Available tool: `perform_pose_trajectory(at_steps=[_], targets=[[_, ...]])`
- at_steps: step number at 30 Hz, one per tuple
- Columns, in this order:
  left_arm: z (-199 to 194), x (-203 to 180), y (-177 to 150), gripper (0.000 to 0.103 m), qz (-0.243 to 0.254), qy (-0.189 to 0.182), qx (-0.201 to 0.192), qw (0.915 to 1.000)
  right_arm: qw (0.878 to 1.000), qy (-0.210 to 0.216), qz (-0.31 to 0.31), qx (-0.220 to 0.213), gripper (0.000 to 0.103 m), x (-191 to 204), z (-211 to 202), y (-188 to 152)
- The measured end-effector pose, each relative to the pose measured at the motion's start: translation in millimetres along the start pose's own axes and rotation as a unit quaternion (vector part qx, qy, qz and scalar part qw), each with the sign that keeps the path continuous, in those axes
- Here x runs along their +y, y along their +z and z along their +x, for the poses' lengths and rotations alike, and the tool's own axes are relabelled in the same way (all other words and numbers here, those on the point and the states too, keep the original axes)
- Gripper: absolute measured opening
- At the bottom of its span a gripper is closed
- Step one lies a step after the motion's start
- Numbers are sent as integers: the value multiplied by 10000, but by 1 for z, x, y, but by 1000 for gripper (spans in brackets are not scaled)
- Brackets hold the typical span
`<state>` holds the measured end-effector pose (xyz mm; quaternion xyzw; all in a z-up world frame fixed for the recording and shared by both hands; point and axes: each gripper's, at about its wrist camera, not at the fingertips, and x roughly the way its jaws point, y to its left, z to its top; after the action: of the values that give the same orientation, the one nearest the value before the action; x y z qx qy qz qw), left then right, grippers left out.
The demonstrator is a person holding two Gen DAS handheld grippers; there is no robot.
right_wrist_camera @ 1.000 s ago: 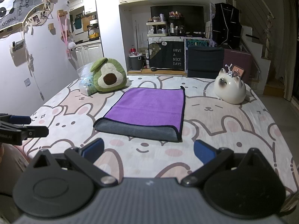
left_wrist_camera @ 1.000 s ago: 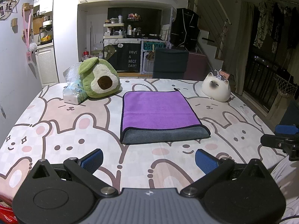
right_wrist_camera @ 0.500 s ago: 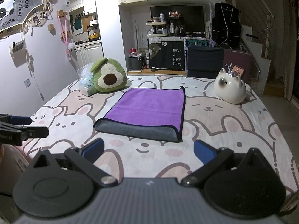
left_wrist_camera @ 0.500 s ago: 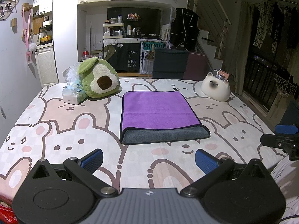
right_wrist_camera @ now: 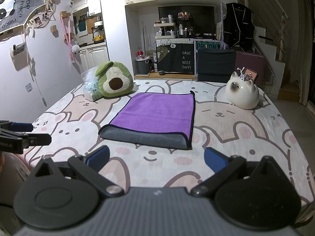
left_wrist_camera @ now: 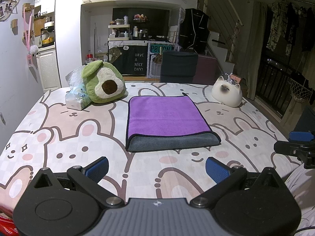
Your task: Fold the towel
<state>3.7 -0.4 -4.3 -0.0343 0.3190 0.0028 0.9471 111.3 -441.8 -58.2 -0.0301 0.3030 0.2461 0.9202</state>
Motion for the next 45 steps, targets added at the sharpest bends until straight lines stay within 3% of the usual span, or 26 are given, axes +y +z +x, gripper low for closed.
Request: perform_pose_trajectory(at_steps=[45], targets=[[-5, -14, 5, 103, -5, 59, -67, 10000, 9999, -31, -32, -93, 103, -2, -3, 3]])
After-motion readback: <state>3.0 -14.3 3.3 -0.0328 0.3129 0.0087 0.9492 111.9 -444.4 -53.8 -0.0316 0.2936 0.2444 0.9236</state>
